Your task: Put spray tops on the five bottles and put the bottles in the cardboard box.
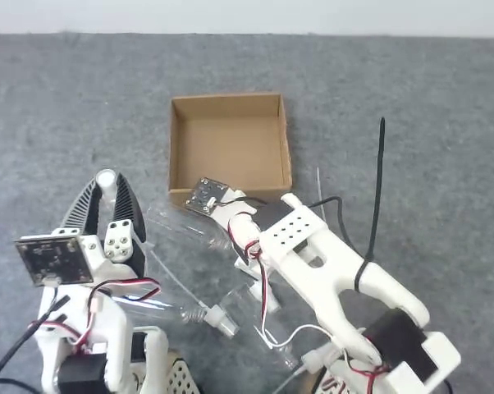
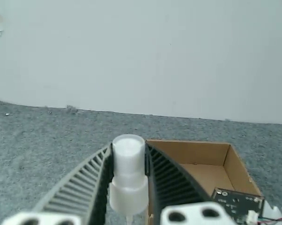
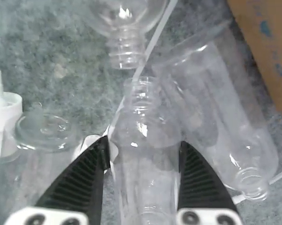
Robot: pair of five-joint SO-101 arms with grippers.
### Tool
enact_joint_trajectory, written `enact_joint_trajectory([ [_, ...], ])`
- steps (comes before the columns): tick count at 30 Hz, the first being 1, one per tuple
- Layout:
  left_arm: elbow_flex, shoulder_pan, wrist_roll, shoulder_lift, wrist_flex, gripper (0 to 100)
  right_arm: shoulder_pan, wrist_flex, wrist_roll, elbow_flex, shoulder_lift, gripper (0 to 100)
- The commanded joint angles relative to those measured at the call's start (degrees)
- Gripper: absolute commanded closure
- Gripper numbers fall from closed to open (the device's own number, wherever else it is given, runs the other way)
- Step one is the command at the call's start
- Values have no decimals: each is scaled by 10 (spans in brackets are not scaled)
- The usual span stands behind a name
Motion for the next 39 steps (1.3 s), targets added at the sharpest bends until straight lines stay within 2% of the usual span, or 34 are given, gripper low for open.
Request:
enact_joint_trajectory([
  [1, -5, -2, 3, -2, -15, 989, 28, 9, 4, -42, -30, 928],
  [5, -5, -2, 3, -2, -15, 989, 52, 12, -39, -38, -101, 929],
  [9, -5, -2, 3, -2, -15, 989, 75, 43, -48, -38, -167, 929],
  [15, -5, -2, 3, -2, -16, 989, 73, 70, -51, -38, -231, 929],
  [21, -5, -2, 3, -2, -18, 989, 73, 70, -105, -38, -284, 929],
  [24, -5, -2, 4, -2, -19, 989, 73, 69, -105, -31, -313, 929],
  [35, -5, -1, 6, -2, -33, 989, 73, -8, -107, 88, -489, 929],
  [39, -6, -1, 7, -2, -33, 989, 73, -45, -135, 132, -552, 928],
])
